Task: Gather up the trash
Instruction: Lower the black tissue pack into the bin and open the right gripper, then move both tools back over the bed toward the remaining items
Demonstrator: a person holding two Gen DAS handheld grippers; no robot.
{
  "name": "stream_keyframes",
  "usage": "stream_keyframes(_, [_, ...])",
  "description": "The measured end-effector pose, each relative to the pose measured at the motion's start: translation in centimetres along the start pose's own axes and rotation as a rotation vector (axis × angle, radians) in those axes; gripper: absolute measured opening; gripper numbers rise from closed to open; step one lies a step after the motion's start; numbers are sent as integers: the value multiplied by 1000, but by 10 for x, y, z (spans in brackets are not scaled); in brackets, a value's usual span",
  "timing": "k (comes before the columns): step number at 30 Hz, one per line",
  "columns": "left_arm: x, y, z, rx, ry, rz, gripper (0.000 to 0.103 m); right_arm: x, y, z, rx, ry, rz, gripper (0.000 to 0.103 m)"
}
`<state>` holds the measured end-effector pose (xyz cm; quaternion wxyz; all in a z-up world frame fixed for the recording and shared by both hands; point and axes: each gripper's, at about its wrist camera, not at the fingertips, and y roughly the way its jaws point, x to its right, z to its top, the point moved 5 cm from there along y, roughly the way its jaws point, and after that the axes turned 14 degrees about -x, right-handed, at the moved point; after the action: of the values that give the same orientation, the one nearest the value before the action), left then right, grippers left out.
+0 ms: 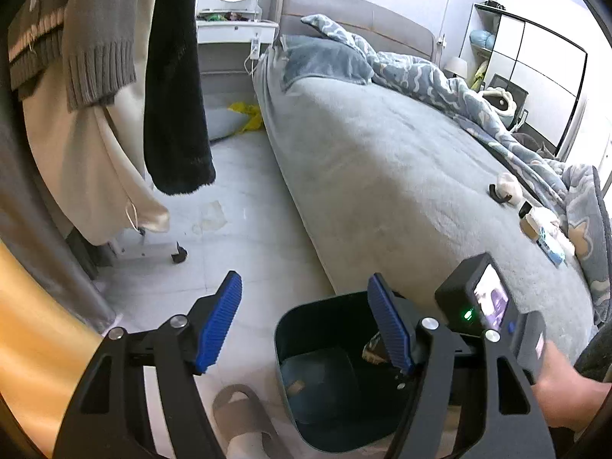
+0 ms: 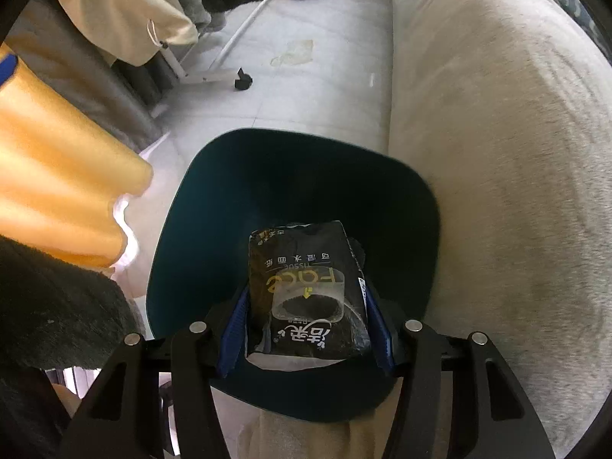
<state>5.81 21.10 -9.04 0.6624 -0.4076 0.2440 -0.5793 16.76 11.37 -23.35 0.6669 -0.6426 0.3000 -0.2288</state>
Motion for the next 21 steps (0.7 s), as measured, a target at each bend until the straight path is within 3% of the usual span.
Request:
stream_keyframes(3, [2,-7,4,12,28,34,71,-3,4,-2,-18,-15,-9,56])
stream_keyframes(7, [7,-22,12,41,28,-26,71,-4,11,-4,-34,-25,-33,57])
stream_keyframes(12, [18,-34,18,76,66,-32,71,-4,9,-6,-21,-23,-38,68])
stream_keyframes(21, [34,-51,30,135,75,-61,74,-14,-26,-8,81,-63,6,78])
